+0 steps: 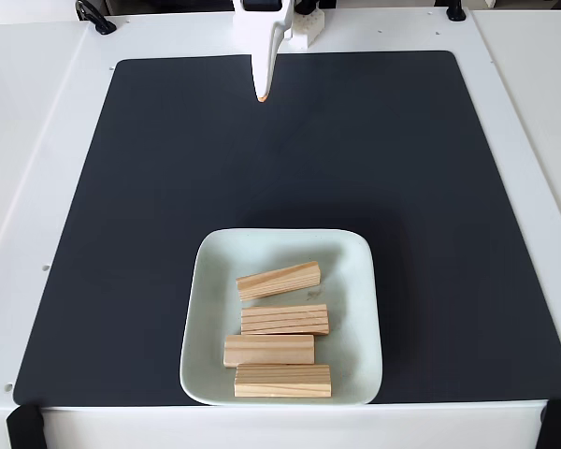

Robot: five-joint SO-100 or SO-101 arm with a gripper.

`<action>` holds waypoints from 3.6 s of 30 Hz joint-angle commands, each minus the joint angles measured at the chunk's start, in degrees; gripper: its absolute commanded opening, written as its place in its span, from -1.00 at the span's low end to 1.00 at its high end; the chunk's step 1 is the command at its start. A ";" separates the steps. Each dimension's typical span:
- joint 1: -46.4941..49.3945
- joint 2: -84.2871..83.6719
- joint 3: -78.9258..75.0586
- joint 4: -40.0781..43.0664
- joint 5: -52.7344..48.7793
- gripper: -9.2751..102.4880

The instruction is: Pick up the wooden block and place them on the plate.

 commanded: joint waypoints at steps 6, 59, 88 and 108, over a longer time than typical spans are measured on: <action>-2.81 0.53 0.09 -0.18 0.44 -0.84; -6.15 0.53 0.09 -0.18 6.86 -0.84; -6.15 0.53 0.09 -0.18 6.86 -0.84; -6.15 0.53 0.09 -0.18 6.86 -0.84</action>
